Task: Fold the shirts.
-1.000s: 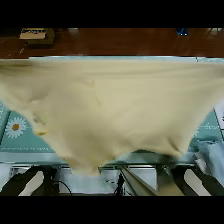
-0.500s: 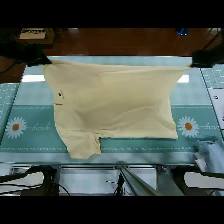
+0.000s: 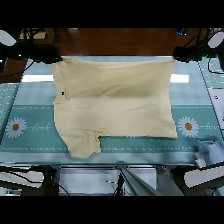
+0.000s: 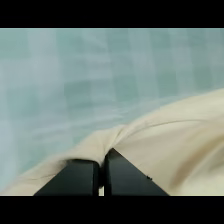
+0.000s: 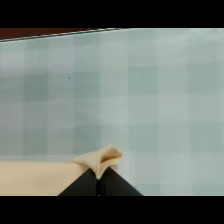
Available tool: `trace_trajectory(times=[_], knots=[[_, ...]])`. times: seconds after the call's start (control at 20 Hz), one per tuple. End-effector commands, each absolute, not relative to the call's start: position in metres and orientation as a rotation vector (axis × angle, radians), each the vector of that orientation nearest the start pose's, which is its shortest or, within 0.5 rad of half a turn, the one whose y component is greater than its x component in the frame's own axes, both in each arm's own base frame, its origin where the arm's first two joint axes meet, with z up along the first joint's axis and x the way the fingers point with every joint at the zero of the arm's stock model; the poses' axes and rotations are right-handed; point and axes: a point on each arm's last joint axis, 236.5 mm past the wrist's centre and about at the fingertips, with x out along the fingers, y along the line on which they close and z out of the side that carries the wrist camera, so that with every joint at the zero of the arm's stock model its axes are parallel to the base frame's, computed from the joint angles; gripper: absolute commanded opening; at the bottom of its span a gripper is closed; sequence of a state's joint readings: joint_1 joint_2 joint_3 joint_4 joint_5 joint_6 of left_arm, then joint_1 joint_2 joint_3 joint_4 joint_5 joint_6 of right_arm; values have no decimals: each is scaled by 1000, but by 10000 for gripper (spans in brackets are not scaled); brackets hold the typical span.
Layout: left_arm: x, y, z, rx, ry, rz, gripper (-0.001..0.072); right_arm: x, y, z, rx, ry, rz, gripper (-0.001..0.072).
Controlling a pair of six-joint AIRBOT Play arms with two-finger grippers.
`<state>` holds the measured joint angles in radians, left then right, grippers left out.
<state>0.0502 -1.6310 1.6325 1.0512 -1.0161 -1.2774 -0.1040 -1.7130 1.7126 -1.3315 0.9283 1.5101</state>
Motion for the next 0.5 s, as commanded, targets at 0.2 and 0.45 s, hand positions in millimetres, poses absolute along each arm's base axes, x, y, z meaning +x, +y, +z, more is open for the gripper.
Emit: trace_trajectory(times=[0.2,0.45], knots=[[556,-73,27,-130,889,-350,32,574,-14,4,218,979,41,29],[526,-67,-1,-242,1054,-321,31,540,-9,-15,269,1147,25,29]])
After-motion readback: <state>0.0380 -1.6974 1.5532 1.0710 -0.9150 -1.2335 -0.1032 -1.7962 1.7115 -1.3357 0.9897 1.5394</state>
